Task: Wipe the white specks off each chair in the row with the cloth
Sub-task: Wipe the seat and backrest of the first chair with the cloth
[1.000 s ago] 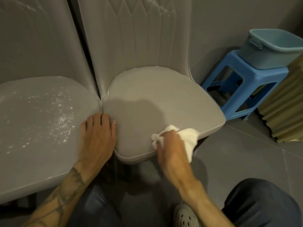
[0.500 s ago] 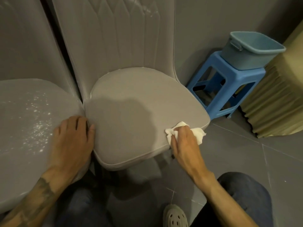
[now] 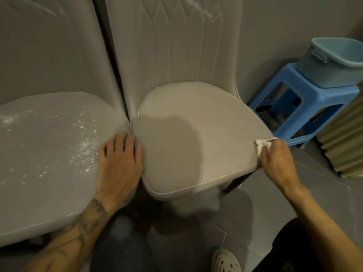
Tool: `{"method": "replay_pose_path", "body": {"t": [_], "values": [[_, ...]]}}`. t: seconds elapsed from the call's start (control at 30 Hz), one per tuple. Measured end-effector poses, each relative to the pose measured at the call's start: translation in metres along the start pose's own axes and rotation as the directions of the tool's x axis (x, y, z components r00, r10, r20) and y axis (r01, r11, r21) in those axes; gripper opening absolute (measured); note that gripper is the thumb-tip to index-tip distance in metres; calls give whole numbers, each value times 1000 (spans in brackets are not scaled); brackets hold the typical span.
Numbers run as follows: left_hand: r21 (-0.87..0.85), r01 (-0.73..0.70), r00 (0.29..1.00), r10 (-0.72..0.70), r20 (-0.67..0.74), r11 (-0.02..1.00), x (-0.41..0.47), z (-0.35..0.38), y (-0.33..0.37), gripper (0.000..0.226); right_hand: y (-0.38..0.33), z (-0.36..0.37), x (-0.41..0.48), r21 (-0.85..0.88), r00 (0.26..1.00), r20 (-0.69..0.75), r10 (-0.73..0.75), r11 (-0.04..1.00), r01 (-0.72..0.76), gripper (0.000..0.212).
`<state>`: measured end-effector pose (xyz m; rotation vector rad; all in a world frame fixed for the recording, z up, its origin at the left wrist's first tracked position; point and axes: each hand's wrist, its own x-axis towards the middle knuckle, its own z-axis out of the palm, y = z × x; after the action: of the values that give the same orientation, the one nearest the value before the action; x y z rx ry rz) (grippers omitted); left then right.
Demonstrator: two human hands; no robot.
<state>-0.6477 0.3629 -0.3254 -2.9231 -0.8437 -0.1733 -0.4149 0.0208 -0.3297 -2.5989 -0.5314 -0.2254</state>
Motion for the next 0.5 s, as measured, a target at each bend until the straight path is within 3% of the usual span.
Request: {"method": "replay_pose_path", "body": {"t": [0.07, 0.2, 0.27, 0.4, 0.5], "values": [[-34, 13, 1000, -13, -12, 999, 0, -1, -1, 51, -2, 5, 0, 26, 999, -44, 31, 999, -30, 32], [-55, 14, 1000, -16, -27, 998, 0, -1, -2, 48, -19, 5, -34, 58, 997, -16, -80, 995, 81, 19], [-49, 7, 1000, -7, 2, 999, 0, -1, -2, 53, -1, 4, -8, 9, 1000, 5, -27, 1000, 27, 25], [-39, 11, 999, -10, 37, 999, -1, 0, -2, 60, 31, 4, 67, -13, 973, 41, 227, 974, -226, 23], [-43, 19, 999, -17, 34, 999, 1, -1, -2, 57, 35, 6, 53, -34, 988, 41, 152, 988, -151, 24]]}}
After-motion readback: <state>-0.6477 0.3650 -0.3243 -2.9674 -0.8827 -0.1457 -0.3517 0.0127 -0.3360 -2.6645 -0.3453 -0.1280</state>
